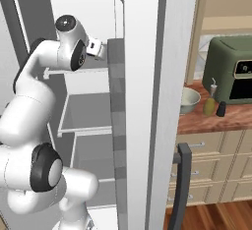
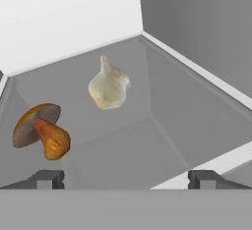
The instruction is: Retrieve the bottle and the shaker from the cabinet and place them next to the mixing bowl on the counter. Then add garlic from the fridge to the mixing bowl.
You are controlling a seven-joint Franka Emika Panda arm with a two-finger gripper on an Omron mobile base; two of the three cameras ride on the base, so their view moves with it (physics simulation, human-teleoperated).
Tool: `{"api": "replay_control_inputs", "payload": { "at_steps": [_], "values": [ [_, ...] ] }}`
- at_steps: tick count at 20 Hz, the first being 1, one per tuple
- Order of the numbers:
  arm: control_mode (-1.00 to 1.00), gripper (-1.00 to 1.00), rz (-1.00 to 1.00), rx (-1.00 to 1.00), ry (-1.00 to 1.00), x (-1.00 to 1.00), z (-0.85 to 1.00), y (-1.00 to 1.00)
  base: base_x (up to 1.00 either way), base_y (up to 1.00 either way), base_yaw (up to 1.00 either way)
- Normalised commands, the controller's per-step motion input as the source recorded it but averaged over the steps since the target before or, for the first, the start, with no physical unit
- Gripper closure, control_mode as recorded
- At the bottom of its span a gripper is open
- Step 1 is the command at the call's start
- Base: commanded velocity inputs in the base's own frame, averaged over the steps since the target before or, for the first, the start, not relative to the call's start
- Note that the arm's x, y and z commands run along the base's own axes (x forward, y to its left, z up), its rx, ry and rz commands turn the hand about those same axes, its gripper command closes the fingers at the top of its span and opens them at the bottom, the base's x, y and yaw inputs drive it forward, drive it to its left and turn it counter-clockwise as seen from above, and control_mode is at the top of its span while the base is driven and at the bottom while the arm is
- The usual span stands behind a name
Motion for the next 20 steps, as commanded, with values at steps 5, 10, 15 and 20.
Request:
{"api": "replay_control_inputs", "payload": {
  "at_steps": [5,10,15,20],
  "values": [
    [-1.0,-1.0,0.0,0.0,0.0,0.42,0.06,0.12,0.0,0.0,0.0],
    [-1.0,-1.0,0.0,0.0,0.05,0.47,0.06,0.21,0.0,0.0,0.0],
    [-1.0,-1.0,0.0,0.0,0.02,0.58,0.0,0.04,0.0,0.0,0.0],
    [-1.0,-1.0,0.0,0.0,0.0,0.59,-0.02,0.0,0.0,0.0,0.0]
  ]
}}
